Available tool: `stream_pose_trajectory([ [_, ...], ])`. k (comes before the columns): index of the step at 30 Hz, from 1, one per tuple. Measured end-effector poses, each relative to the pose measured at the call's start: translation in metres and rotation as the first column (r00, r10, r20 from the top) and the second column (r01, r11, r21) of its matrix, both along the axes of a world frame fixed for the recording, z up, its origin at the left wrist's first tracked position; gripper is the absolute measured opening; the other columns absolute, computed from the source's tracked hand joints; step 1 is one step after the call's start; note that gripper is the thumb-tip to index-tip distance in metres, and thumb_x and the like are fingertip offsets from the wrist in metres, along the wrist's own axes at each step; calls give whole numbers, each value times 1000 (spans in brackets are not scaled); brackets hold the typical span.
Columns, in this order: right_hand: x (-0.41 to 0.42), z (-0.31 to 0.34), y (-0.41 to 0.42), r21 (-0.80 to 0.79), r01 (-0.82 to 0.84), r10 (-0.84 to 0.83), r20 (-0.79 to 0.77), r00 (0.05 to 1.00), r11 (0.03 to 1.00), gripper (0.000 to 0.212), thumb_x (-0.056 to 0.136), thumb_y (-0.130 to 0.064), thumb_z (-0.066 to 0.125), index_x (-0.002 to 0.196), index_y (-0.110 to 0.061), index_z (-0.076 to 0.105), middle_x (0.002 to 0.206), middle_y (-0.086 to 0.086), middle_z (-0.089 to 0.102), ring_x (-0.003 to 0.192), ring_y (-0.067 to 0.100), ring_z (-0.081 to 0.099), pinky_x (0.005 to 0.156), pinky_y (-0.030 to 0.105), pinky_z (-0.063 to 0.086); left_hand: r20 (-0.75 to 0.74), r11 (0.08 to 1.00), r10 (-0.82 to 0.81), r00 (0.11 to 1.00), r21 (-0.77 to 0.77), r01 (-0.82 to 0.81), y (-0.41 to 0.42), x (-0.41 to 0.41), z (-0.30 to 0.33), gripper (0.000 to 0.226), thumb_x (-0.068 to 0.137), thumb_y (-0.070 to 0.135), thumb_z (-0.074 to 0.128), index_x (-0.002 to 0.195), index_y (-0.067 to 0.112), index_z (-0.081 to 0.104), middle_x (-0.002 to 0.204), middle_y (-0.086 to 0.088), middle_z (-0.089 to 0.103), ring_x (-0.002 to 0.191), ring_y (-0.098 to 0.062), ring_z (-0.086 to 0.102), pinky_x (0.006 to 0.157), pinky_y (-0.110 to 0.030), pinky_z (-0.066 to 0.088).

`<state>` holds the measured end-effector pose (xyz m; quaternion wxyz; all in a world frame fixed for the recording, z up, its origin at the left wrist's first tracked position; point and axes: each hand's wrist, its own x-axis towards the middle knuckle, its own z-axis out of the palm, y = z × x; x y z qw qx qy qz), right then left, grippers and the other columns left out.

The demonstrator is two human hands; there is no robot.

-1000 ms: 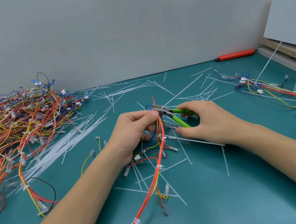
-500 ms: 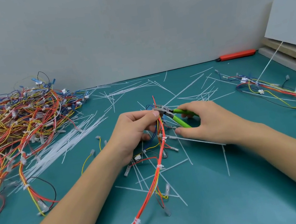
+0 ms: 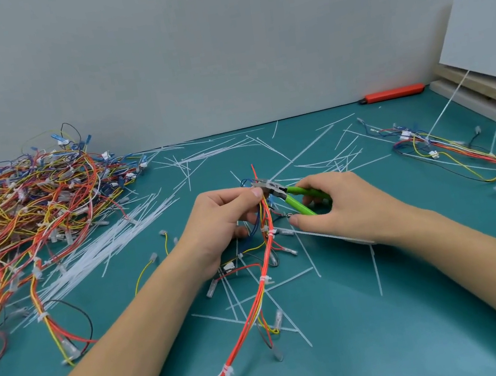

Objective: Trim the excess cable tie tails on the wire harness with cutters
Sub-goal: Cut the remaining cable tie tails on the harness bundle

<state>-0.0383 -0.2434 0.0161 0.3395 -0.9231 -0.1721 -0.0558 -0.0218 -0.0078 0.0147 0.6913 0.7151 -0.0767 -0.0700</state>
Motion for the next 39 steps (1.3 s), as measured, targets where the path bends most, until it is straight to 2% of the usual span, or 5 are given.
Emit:
stream_pose_trajectory([
  [8, 0, 1, 0, -12, -12, 11, -17, 1000, 1000, 41, 81, -58, 74, 112, -32, 68, 98, -11, 68, 95, 10, 65, 89, 39, 55, 0, 1000, 1, 1000, 3, -1, 0, 0, -1, 16, 92, 26, 74, 94, 13, 82, 80, 1, 71, 69, -11, 56, 56, -23, 45],
  [17, 2, -1, -4, 5, 9, -9, -1, 1000, 1000, 18, 86, -45, 77, 92, -31, 69, 66, -12, 57, 61, 9, 49, 62, 33, 44, 1, 1000, -5, 1000, 0, 5, -1, -1, 1, 16, 93, 24, 73, 91, 11, 82, 76, 0, 68, 68, -12, 56, 55, -22, 44],
  [27, -8, 12, 3, -155, -22, 13, -56, 998, 988, 76, 67, -81, 55, 125, -33, 61, 113, -13, 66, 107, 9, 62, 98, 41, 52, -5, 1000, -1, 1000, -3, 1, -1, 0, 0, 18, 92, 25, 74, 94, 9, 81, 77, 1, 69, 69, -12, 55, 55, -23, 44],
  [31, -11, 16, -1, -226, -87, 64, -110, 992, 970, 106, 66, -83, 61, 155, -31, 36, 140, -7, 56, 127, 6, 51, 113, 35, 42, -9, 1000, 0, 1000, -3, 0, -1, 0, 0, 16, 92, 24, 73, 92, 10, 81, 77, 0, 69, 68, -12, 55, 56, -24, 44],
  [39, -11, 26, -14, -396, -79, 12, -168, 986, 915, 93, 67, -84, 67, 143, -37, 41, 117, -19, 48, 115, 9, 43, 106, 38, 42, -21, 1000, 9, 1000, 3, -9, -1, -1, 1, 17, 92, 24, 73, 95, 9, 81, 78, 0, 70, 70, -12, 57, 56, -23, 45],
])
